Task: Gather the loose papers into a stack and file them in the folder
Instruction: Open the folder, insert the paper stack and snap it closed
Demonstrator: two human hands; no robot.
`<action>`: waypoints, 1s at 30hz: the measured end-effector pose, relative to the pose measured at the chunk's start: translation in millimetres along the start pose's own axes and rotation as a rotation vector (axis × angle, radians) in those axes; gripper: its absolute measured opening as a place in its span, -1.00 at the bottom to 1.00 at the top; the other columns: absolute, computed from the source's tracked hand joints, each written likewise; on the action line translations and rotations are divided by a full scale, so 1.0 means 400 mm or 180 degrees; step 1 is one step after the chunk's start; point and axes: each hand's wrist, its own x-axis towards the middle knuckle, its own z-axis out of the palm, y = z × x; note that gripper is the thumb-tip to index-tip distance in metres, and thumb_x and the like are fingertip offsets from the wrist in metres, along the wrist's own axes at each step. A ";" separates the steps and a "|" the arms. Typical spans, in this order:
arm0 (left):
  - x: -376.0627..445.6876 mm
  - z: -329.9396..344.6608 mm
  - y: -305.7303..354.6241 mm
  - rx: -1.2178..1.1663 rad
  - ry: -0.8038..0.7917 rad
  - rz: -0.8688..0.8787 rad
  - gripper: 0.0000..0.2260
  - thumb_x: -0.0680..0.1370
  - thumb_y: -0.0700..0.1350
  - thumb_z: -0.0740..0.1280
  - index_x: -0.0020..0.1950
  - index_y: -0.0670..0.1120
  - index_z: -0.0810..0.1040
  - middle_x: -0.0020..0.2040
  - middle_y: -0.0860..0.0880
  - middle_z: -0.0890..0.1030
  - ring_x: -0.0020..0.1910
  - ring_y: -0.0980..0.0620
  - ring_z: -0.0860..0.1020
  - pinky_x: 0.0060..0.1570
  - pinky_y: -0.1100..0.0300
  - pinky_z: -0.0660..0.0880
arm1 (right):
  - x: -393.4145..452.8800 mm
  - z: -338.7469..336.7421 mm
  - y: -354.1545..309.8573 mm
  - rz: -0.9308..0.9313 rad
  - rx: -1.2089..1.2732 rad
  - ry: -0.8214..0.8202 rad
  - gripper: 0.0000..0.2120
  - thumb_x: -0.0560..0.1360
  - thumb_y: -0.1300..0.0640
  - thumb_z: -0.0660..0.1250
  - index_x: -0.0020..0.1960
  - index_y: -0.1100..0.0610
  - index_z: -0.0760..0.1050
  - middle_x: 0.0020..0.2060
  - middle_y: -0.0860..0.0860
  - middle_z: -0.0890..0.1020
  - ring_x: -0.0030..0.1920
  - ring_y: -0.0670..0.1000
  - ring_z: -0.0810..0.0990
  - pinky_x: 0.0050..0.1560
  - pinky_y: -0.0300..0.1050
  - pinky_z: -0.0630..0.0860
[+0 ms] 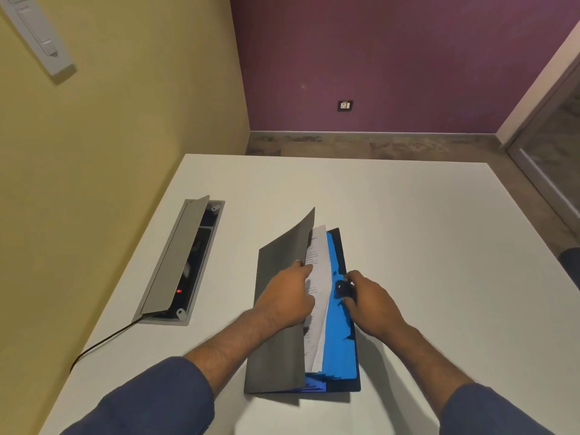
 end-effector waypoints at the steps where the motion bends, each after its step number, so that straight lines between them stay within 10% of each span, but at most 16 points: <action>1: 0.004 0.010 0.003 0.0033 -0.0003 -0.0005 -0.53 0.57 -0.12 0.36 0.47 -0.03 0.38 0.29 0.01 0.51 0.18 0.00 0.58 0.02 0.19 0.62 | -0.001 0.007 0.003 0.0058 0.0271 0.0036 -0.82 0.54 0.08 0.30 0.12 -0.01 0.38 -0.16 -0.17 0.59 -0.36 -0.19 0.53 -0.47 -0.43 0.36; 8: 0.030 0.131 0.023 0.0394 -0.0245 -0.0231 -0.32 0.51 -0.16 0.29 0.58 0.05 0.08 0.61 -0.10 0.10 0.33 -0.16 0.50 0.24 0.04 0.52 | -0.009 0.059 0.048 0.0540 0.1386 0.0216 -0.84 0.59 0.24 0.24 0.12 0.04 0.42 -0.02 0.03 0.62 -0.21 0.02 0.64 -0.20 -0.21 0.63; 14: 0.047 0.233 -0.029 0.0499 -0.0611 -0.0290 -0.43 0.60 0.11 0.19 0.57 0.02 0.12 0.60 -0.13 0.14 0.41 -0.20 0.42 0.38 -0.10 0.40 | -0.016 0.091 0.092 0.0820 0.1728 0.0213 -0.77 0.56 0.38 0.18 0.10 0.12 0.45 -0.07 0.13 0.60 -0.32 0.05 0.61 -0.43 -0.32 0.49; 22: 0.047 0.273 -0.168 0.1604 -0.0717 -0.0047 -0.34 0.54 0.25 0.25 0.58 0.08 0.14 0.63 -0.02 0.05 0.57 -0.17 0.10 0.51 -0.12 0.09 | -0.030 0.132 0.142 0.0818 0.1331 0.0183 -0.76 0.53 0.37 0.22 0.13 0.15 0.49 -0.12 0.04 0.60 -0.23 0.07 0.58 -0.09 -0.06 0.57; 26: 0.032 0.294 -0.215 0.1586 -0.0748 -0.0119 -0.23 0.53 0.33 0.19 0.61 0.09 -0.08 0.64 0.00 -0.16 0.61 -0.14 -0.14 0.53 -0.10 -0.12 | -0.028 0.153 0.139 0.0681 0.1140 0.0187 -0.76 0.51 0.28 0.32 0.16 0.12 0.54 -0.26 -0.18 0.54 -0.28 -0.16 0.50 -0.15 -0.35 0.48; 30: 0.028 0.308 -0.233 0.1574 -0.0774 -0.0134 -0.22 0.55 0.33 0.14 0.61 0.09 -0.18 0.62 0.01 -0.25 0.60 -0.11 -0.23 0.52 -0.06 -0.20 | -0.030 0.179 0.130 0.0567 0.0994 -0.0209 -0.59 0.50 0.03 0.39 0.32 0.06 0.47 0.02 -0.10 0.56 -0.03 -0.11 0.50 0.09 -0.29 0.37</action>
